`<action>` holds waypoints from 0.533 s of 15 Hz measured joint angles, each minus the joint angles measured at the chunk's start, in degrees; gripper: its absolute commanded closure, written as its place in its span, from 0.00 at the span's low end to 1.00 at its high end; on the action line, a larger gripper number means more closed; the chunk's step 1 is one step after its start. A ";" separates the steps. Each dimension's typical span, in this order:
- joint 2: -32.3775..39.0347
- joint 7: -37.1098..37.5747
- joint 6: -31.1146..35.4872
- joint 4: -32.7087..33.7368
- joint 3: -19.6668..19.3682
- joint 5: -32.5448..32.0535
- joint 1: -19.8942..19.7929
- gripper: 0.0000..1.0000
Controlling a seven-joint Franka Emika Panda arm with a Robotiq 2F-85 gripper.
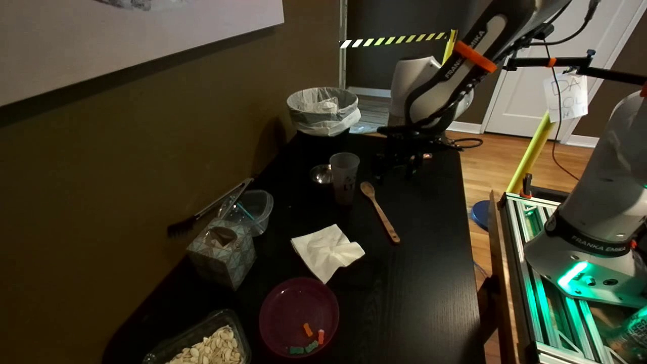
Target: Put the wooden spoon on the cup
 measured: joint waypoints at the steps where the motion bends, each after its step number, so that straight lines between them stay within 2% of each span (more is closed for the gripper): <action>1: 1.65 -2.65 0.09 0.90 -0.19 2.37 0.51 0.00; 4: 3.50 -4.35 0.10 2.37 -0.54 3.96 1.45 0.00; 8: 5.46 -3.86 2.51 3.11 -2.93 3.77 3.57 0.00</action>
